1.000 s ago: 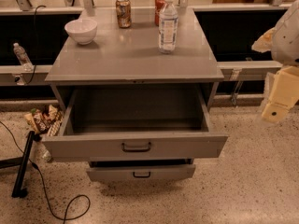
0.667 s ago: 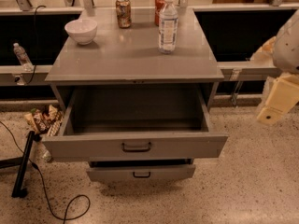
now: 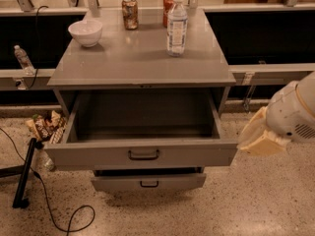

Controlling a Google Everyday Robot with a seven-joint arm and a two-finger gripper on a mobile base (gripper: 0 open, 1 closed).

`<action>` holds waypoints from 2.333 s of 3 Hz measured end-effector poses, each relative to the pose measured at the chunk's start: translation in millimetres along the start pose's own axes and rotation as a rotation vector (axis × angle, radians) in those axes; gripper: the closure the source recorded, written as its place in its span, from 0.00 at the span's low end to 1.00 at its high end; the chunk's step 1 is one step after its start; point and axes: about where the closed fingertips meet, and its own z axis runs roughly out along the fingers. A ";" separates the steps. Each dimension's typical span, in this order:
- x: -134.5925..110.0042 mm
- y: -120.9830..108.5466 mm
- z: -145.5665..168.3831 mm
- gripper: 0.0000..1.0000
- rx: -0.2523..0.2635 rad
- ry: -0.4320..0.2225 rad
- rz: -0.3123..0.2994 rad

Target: Close top drawer

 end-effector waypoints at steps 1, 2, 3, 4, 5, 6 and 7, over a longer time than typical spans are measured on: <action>7.2 24.3 45.4 0.93 -0.029 -0.087 -0.024; 8.9 34.8 103.6 1.00 -0.021 -0.153 -0.088; 1.3 34.1 151.7 1.00 0.032 -0.162 -0.138; -4.7 14.7 154.2 1.00 0.120 -0.175 -0.136; -3.6 19.2 162.8 1.00 0.107 -0.196 -0.135; 1.8 21.9 185.8 1.00 0.105 -0.206 -0.150; 4.1 20.2 204.0 1.00 0.144 -0.229 -0.183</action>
Offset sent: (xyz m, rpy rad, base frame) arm 0.0102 0.0710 -0.1728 0.1820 -0.1995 0.1477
